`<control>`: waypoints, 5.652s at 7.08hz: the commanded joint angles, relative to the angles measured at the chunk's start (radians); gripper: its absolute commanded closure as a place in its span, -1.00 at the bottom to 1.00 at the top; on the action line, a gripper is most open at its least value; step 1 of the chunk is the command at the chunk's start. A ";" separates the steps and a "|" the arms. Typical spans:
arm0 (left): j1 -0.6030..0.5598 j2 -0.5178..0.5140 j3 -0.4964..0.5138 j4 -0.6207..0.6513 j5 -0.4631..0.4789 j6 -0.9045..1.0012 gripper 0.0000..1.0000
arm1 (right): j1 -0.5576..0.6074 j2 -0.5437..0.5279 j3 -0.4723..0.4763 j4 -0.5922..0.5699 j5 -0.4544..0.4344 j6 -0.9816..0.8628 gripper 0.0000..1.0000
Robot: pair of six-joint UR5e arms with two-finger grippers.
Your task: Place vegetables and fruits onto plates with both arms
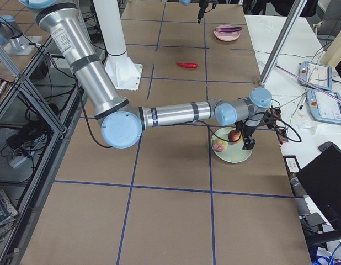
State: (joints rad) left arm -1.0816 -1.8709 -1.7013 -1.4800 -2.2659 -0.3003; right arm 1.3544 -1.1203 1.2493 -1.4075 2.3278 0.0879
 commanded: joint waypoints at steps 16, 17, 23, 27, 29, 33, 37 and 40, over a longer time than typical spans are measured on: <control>0.245 -0.372 0.275 -0.253 0.148 -0.778 0.89 | 0.160 -0.604 0.427 0.010 -0.001 -0.042 -1.00; 0.150 -0.357 0.342 -0.261 0.154 -0.767 0.88 | 0.160 -0.608 0.427 0.010 -0.002 -0.045 -1.00; -0.050 -0.475 0.914 -0.510 0.261 -0.421 -0.99 | 0.160 -0.616 0.430 0.013 -0.002 -0.056 -1.00; -0.144 -0.325 0.753 -0.505 0.076 -0.119 -1.00 | 0.160 -0.616 0.432 0.013 -0.002 -0.056 -1.00; -0.204 -0.187 0.590 -0.491 0.025 0.004 -1.00 | 0.160 -0.616 0.432 0.013 -0.001 -0.057 -1.00; -0.316 0.086 0.386 -0.410 -0.107 0.207 -1.00 | 0.160 -0.618 0.429 0.012 -0.001 -0.056 -1.00; -0.456 0.288 0.041 0.029 -0.078 0.431 -1.00 | 0.160 -0.625 0.435 0.012 -0.004 -0.054 -1.00; -0.531 0.436 0.025 -0.041 -0.083 0.435 -1.00 | 0.180 -0.664 0.459 -0.004 0.004 -0.040 -1.00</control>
State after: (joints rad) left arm -1.5939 -1.5095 -1.6693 -1.4800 -2.3491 0.1334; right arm 1.5248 -1.7611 1.6938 -1.4063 2.3260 0.0363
